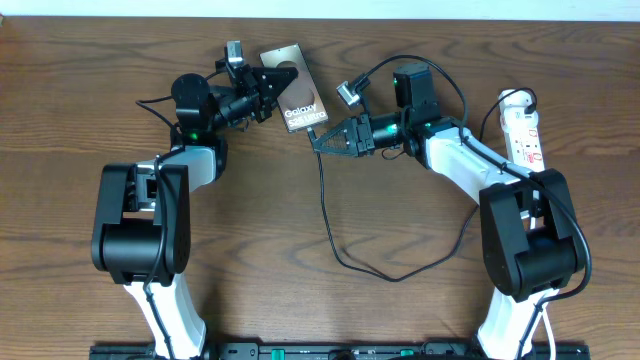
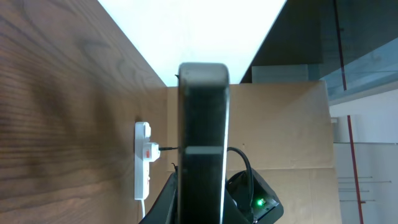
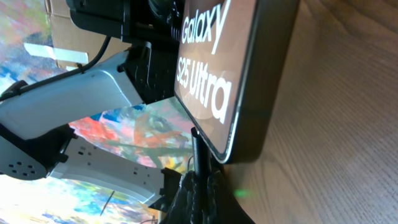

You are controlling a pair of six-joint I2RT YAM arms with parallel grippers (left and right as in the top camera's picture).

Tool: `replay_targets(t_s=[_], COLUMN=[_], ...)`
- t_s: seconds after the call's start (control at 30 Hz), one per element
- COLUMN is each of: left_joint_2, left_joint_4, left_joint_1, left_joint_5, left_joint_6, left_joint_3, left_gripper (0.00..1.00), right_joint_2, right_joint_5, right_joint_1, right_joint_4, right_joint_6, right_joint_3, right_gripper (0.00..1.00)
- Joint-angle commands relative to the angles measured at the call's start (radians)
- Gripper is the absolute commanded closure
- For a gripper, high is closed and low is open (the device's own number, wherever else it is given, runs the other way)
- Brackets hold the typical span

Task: Plug charger to phone and switch on socket
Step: 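Hold the USB-C plug pressed into the phone's bottom port with right gripper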

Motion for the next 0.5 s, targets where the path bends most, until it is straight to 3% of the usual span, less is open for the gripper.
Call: replay_targets(t_s=[0.0, 0.47], left_joint_2=[-0.004, -0.004], left_joint_4=[0.015, 0.014], left_joint_1=[-0.003, -0.003], left_joint_5=[0.028, 0.035], left_joint_6=[0.013, 0.024], left_joint_3=[0.0, 0.0], left_gripper=[0.93, 0.93], right_joint_2=[-0.001, -0.001], right_joint_5=[0.019, -0.012], right_joint_1=[-0.009, -0.01], right_joint_4=[0.006, 0.042], right_joint_6=[0.025, 0.044], right_joint_3=[0.0, 0.0], right_gripper=[0.99, 0.99])
